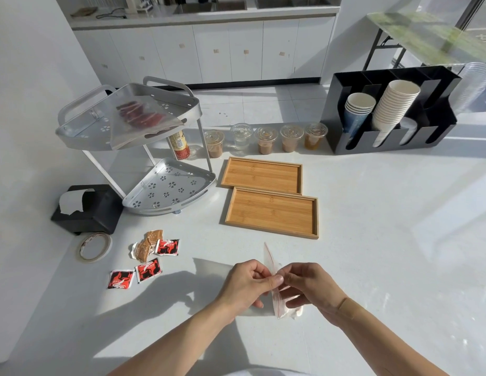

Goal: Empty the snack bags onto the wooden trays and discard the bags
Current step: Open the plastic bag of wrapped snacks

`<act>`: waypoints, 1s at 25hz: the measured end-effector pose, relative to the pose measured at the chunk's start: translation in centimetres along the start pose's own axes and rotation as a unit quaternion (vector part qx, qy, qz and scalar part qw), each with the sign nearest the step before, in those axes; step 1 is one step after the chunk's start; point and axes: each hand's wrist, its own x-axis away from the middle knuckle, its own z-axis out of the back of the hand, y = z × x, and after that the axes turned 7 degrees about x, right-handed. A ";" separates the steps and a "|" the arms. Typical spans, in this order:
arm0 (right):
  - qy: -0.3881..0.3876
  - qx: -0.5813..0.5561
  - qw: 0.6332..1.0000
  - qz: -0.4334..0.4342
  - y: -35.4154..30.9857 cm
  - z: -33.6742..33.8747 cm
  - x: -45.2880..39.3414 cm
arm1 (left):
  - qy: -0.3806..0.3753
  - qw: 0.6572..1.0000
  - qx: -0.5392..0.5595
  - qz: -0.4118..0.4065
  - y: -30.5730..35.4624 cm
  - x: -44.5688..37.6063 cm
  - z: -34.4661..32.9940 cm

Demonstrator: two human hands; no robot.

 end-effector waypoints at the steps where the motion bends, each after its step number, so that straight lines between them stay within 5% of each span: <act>1: 0.002 0.015 1.000 0.007 -0.1 -0.1 0.0 | -0.007 1.000 0.000 0.004 0.1 -0.1 0.0; 14: 0.019 -0.037 0.999 -0.010 -0.6 0.1 -0.3 | -0.012 1.000 0.006 0.002 0.6 -0.3 -0.1; 20: 0.012 0.026 0.999 0.021 -0.4 0.2 -0.1 | -0.028 0.999 -0.004 0.018 1.0 -0.1 0.2; 25: 0.037 0.159 0.986 0.043 -0.6 0.2 -0.2 | -0.049 0.980 -0.184 -0.052 1.7 -0.2 0.4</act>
